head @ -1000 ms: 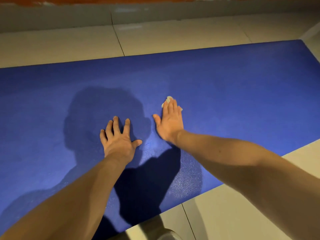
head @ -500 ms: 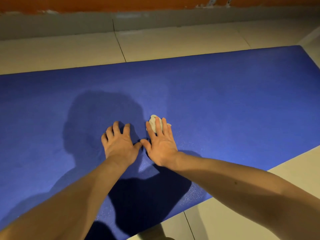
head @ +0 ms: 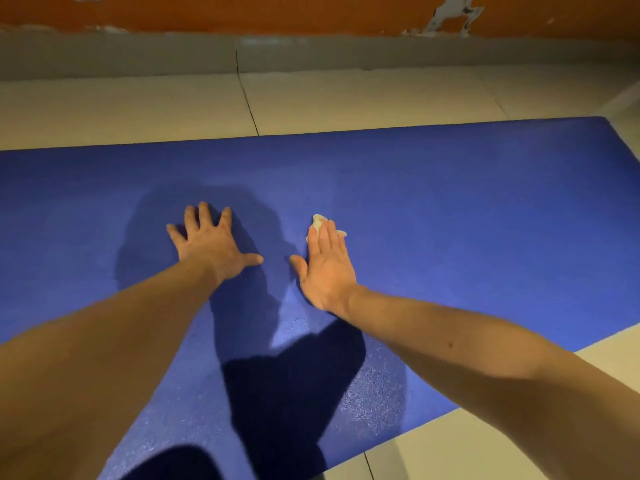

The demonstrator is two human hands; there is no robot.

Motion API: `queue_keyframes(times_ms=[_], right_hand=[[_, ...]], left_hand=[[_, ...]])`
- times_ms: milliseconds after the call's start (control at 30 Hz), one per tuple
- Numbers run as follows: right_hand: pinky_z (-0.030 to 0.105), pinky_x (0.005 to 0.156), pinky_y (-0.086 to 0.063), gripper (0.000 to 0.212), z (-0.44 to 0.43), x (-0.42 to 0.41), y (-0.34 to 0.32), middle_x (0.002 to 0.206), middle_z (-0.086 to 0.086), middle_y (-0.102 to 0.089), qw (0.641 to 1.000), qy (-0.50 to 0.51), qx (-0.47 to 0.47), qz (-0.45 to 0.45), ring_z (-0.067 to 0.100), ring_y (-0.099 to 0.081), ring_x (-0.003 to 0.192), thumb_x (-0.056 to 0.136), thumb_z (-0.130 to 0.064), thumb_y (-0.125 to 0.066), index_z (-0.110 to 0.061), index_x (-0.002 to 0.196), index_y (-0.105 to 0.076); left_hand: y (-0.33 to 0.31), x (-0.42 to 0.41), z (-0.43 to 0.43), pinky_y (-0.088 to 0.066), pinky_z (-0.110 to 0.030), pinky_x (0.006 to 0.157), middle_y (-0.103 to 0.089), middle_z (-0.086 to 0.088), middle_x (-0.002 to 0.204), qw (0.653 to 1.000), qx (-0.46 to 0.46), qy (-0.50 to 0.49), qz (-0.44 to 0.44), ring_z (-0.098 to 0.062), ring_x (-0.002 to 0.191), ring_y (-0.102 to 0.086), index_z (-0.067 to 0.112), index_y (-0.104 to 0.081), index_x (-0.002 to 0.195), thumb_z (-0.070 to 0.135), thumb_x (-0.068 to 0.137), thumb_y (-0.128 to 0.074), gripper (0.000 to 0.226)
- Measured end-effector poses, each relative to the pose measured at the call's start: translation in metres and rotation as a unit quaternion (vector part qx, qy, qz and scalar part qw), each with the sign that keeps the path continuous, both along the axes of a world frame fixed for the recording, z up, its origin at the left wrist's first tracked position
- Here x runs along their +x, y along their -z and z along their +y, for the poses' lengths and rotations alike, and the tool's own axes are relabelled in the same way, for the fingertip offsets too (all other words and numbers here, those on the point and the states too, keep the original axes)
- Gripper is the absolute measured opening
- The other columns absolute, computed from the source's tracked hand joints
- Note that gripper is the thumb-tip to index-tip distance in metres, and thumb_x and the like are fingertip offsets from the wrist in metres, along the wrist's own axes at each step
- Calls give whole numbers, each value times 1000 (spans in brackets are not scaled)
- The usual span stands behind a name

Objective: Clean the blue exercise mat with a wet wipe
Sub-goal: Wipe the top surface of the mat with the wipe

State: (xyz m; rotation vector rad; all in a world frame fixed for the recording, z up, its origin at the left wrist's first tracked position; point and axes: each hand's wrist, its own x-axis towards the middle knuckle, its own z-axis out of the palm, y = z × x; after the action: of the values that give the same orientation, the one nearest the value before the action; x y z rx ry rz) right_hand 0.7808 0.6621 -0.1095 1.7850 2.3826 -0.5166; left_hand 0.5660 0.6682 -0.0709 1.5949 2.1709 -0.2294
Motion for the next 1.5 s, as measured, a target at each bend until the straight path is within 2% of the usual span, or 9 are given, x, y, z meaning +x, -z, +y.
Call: queue_keyframes(times_ms=[167,367,500,733,867,1033,1167,1300,1500], right_hand=[[46,127,-1,78,-10,14,3,169,11,-6,983,-182,8,36,29,1,156,102,-53,-14,1,158,-18],[43,126,5,73,86,43,-4,169,7,13,996,18,-6,-83,29,16,155,107,-51,-15,-5,160,4],[47,125,6,73,60,5,0,168,16,10,998,55,16,-27,33,14,154,108,-45,-19,3,158,3],[45,127,-1,70,33,1,6,169,13,-8,973,-227,39,28,31,-1,156,105,-44,-19,2,158,-18],[46,126,-2,68,101,39,0,169,12,-2,997,-67,38,-15,33,1,155,108,-40,-30,-1,160,-8],[46,125,5,73,110,11,-2,168,13,10,997,74,9,-33,32,13,155,108,-48,-19,0,159,3],[48,125,1,73,69,-38,2,167,18,-2,997,-55,46,19,34,4,154,107,-42,-31,4,158,-7],[45,126,4,71,67,-35,2,169,10,7,982,-186,28,18,27,15,155,109,-43,-31,-3,160,-4],[50,125,6,79,43,-35,-4,166,18,18,986,-155,59,-31,35,25,151,99,-59,-4,-10,162,-6]], left_hand=[[6,1,1,-2,-65,119,18,-2,165,999,-37,-22,-17,-32,151,17,36,6,158,82,70,-64,121],[2,4,8,0,-66,118,25,-2,163,996,-79,-33,-12,-33,151,20,38,12,157,81,70,-65,124],[1,6,11,1,-68,117,27,-3,162,995,-89,-42,-20,-34,150,22,38,14,156,78,72,-67,123],[1,5,10,1,-68,117,27,-4,162,995,-83,-43,-22,-34,150,21,37,13,156,78,72,-66,123],[0,5,12,2,-68,117,29,-4,162,994,-99,-40,-23,-35,150,22,37,16,156,78,74,-64,122],[0,5,12,3,-68,117,32,-4,161,993,-110,-39,-25,-35,149,25,37,19,155,78,74,-64,124],[-1,5,11,3,-68,117,33,-5,160,993,-106,-40,-29,-35,148,26,36,19,155,76,76,-65,122],[2,5,12,3,-67,117,33,-5,160,993,-105,-43,-22,-35,148,26,36,19,155,78,75,-63,122],[4,5,11,3,-67,117,34,-5,160,994,-100,-39,-22,-34,148,27,36,22,154,83,72,-60,124]])
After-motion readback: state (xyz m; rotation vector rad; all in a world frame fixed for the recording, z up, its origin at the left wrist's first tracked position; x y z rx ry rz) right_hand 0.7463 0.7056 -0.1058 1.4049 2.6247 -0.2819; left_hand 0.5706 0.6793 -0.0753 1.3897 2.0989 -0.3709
